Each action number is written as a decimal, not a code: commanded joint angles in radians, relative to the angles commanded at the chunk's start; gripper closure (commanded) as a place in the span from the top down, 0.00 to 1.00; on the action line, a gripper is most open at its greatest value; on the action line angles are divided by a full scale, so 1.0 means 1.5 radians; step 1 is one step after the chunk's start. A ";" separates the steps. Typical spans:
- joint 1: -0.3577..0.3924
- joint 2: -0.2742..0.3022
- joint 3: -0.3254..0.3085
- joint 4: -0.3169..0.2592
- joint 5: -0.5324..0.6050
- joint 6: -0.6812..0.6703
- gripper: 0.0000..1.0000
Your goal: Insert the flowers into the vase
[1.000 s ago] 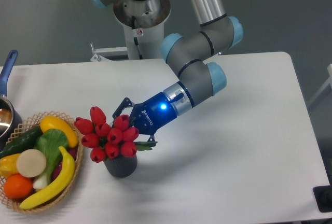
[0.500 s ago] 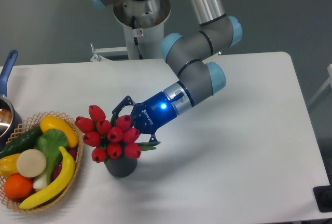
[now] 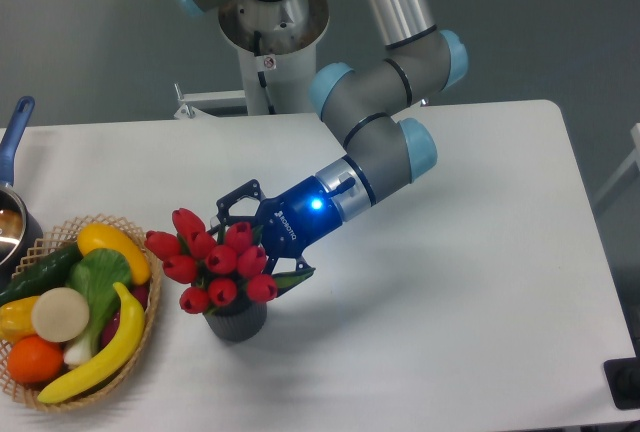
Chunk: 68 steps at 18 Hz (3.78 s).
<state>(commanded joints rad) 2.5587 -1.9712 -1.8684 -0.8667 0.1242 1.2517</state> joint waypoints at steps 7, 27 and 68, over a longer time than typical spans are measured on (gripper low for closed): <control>0.002 0.038 -0.024 0.000 0.069 0.000 1.00; 0.003 0.154 -0.077 0.004 0.330 0.001 1.00; 0.262 0.426 0.089 -0.483 0.857 0.397 1.00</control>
